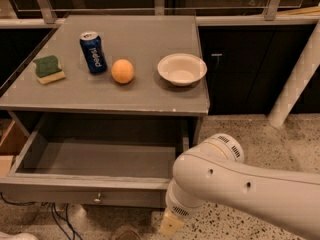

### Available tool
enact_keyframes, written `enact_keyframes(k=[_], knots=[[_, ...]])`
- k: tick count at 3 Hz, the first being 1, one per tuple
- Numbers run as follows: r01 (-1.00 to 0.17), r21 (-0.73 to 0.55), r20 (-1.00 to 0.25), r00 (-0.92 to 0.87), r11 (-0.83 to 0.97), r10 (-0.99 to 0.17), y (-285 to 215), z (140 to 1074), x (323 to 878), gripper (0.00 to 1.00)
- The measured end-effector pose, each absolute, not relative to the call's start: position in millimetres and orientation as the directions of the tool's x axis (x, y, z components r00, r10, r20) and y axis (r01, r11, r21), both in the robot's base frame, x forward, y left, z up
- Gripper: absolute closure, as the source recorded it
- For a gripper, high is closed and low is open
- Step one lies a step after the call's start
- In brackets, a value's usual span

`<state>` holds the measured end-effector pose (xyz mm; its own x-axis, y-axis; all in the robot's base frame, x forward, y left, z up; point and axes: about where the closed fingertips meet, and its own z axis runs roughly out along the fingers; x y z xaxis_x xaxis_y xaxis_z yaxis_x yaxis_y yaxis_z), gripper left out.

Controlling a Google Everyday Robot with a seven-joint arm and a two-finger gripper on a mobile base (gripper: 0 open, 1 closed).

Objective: Close top drawer

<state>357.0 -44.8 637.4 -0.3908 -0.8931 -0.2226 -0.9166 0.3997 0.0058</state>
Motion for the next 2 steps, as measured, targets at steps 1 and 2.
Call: enact_keyframes(k=[1,2], knots=[[-0.917,0.006,-0.223,-0.391,0.400,-0.893,-44.8,637.4,356.9,0.00],[-0.917,0.006,-0.223,-0.391,0.400,-0.893,-44.8,637.4,356.9,0.00]])
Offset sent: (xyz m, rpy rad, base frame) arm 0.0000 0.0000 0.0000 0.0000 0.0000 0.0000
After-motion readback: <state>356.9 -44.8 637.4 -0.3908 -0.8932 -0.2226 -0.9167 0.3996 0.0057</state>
